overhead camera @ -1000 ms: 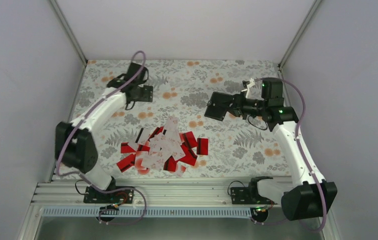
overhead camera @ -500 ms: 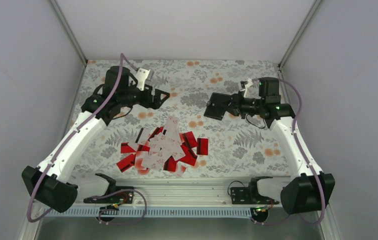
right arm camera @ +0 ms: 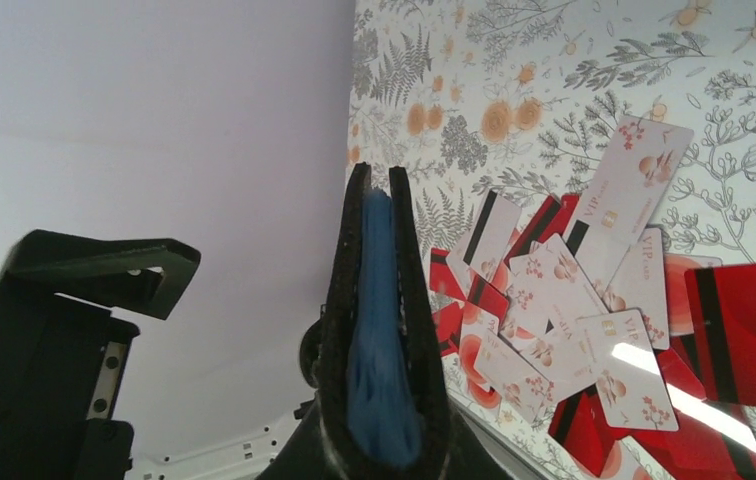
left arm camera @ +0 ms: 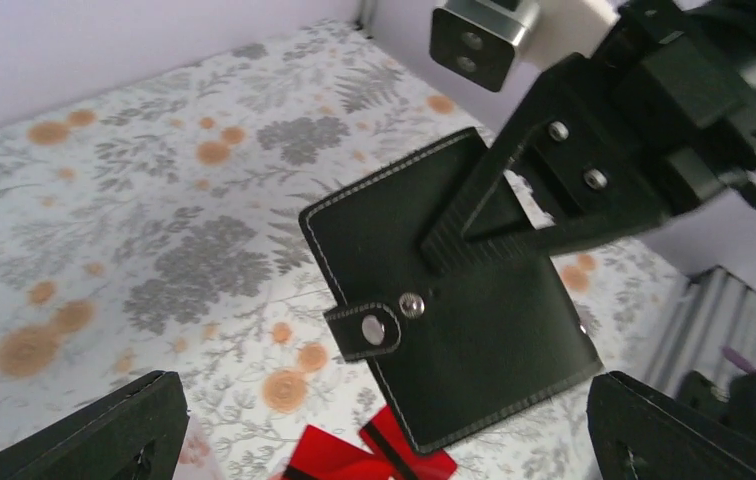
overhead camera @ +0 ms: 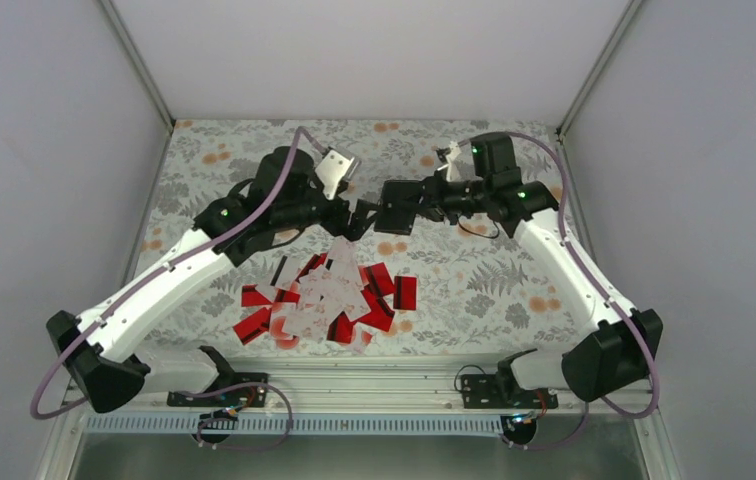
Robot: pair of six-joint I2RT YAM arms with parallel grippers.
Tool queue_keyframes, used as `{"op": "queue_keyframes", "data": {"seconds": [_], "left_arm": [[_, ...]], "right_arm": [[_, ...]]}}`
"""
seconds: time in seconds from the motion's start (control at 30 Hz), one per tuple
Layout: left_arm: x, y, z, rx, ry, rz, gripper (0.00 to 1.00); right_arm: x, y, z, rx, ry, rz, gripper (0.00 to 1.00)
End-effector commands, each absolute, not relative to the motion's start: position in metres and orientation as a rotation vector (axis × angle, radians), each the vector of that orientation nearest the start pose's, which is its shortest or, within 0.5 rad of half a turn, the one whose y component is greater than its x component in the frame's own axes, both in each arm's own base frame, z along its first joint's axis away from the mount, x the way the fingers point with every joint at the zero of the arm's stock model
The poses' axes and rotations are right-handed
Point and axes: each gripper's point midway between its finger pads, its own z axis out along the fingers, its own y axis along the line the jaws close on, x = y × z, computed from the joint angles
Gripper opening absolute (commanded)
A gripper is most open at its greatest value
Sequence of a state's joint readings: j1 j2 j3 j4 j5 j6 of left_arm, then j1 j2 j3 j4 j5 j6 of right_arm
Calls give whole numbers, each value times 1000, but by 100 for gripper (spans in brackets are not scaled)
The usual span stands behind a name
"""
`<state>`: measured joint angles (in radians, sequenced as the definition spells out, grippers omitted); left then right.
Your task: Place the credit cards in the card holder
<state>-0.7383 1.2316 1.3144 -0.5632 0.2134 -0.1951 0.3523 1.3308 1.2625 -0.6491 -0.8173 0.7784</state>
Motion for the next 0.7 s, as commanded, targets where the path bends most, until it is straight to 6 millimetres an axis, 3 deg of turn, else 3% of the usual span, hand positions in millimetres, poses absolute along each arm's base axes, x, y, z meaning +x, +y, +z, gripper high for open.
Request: {"op": "queue_keyframes", "data": {"seconds": [0.0,0.23,0.5,0.67], "left_arm": [[283,-282,335,622,2042,-565,100],[279,-296,333,638,2041,-510,100],[294,-258,304,503,2118,-256,90],[290,-253,290,532,2139,-229,84]], "right_arm": [[287,251,297,28,2492,1401,4],[285,270,297,3,2521,1383,4],[283,278,313,-37,2488,1435,4],[283,283,320,-69,2470,1478,4]]}}
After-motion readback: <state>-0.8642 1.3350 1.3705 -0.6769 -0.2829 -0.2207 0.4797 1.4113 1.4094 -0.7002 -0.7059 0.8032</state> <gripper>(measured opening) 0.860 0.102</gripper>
